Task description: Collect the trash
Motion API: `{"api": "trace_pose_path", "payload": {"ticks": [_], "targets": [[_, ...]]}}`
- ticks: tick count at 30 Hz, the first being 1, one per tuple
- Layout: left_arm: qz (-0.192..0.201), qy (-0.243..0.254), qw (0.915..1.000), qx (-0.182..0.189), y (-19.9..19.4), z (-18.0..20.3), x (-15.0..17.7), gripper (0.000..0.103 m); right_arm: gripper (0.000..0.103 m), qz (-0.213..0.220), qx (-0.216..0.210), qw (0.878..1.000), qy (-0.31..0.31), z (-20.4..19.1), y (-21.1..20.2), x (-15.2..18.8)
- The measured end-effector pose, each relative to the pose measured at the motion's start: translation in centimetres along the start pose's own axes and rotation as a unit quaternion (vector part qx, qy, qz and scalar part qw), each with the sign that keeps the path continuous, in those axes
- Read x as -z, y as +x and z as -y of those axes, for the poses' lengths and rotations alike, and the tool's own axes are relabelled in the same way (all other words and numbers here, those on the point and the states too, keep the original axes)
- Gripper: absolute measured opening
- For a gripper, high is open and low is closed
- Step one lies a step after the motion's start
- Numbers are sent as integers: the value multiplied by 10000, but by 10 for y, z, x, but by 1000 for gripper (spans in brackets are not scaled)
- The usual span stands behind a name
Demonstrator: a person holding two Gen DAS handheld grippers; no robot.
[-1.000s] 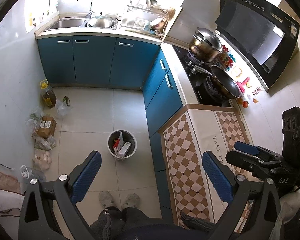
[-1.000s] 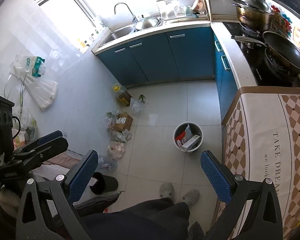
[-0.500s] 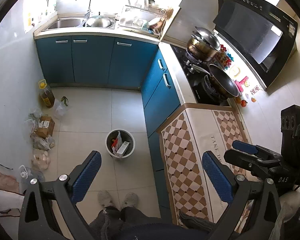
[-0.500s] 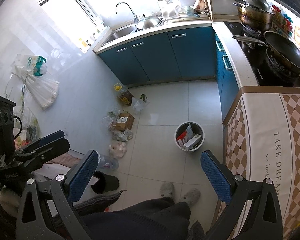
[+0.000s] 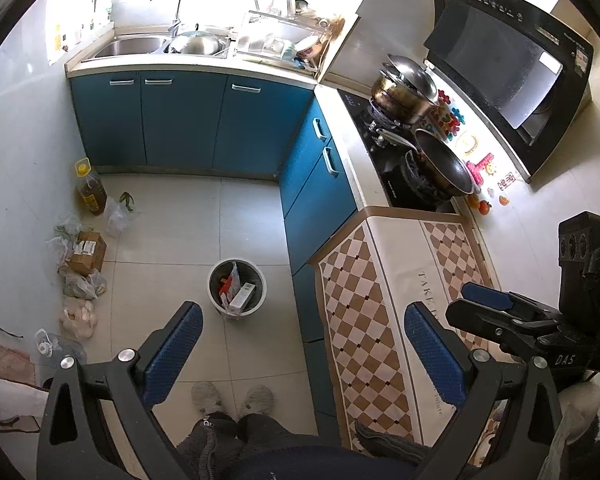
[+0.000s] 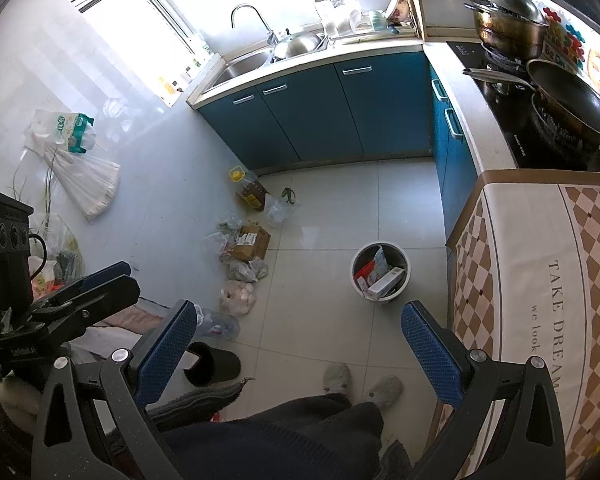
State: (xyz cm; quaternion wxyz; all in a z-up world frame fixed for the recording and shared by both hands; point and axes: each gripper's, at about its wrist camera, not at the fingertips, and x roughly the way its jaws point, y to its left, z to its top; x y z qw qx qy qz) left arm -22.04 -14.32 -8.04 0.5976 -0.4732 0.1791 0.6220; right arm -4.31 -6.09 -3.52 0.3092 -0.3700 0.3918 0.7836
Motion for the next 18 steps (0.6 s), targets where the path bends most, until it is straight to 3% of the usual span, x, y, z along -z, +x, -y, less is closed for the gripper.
{"api": "trace_pose_path", "payload": {"ticks": [18], "targets": [[-34,44,9999,83,3,16,3,103,103,8,-13,10000,41,2,-3,10]]}}
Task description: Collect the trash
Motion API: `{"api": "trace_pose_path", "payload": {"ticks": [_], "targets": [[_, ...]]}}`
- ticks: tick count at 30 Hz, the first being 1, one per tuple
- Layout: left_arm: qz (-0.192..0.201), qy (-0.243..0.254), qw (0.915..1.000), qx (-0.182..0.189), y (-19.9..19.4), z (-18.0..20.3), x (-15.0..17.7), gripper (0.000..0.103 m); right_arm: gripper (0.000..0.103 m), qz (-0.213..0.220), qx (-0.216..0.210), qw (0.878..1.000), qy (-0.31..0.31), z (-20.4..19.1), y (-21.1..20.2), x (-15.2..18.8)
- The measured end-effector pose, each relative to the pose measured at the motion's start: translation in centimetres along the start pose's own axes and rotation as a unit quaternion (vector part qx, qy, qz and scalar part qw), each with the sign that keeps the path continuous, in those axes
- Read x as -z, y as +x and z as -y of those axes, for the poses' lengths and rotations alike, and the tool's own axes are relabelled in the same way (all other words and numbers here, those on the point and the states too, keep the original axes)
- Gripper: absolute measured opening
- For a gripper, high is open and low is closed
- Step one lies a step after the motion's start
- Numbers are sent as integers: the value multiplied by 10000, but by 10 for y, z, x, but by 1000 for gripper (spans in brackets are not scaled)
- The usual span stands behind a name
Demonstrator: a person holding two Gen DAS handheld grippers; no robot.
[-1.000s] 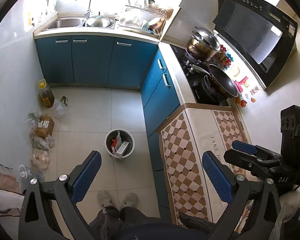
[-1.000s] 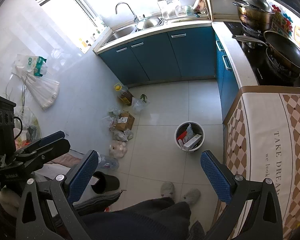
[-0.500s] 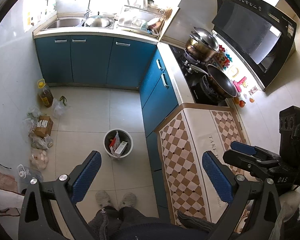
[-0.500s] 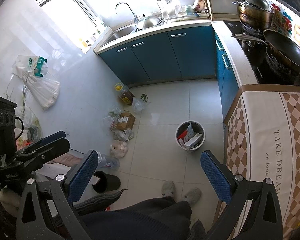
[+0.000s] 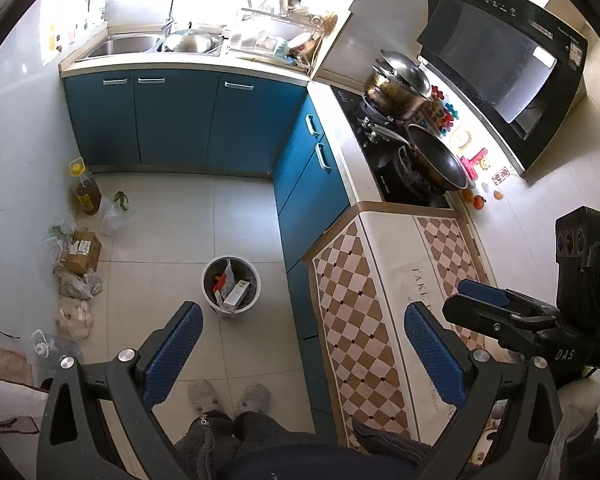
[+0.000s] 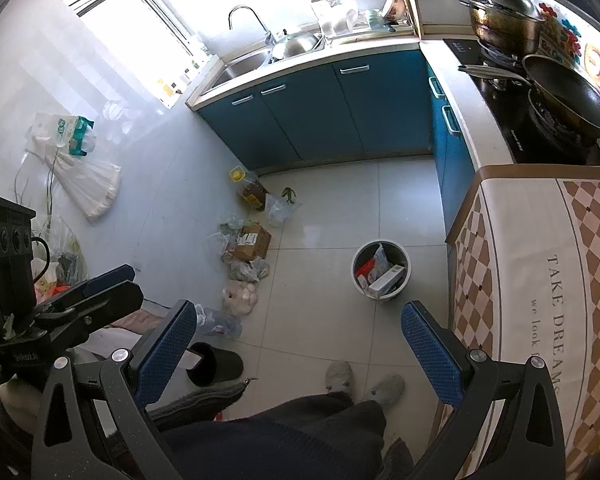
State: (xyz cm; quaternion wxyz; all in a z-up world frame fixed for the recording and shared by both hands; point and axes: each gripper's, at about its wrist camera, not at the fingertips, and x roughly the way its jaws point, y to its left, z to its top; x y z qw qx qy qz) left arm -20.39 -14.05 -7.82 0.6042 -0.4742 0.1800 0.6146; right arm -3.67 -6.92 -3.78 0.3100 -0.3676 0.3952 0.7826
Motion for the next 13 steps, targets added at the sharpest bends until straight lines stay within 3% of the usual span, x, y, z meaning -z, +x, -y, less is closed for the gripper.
{"api": "trace_pose_path", "payload": {"ticks": [13], "targets": [[27,-16,10000,85,-2,5,1,103,103,37,6,10000,58,2,-5,1]]}}
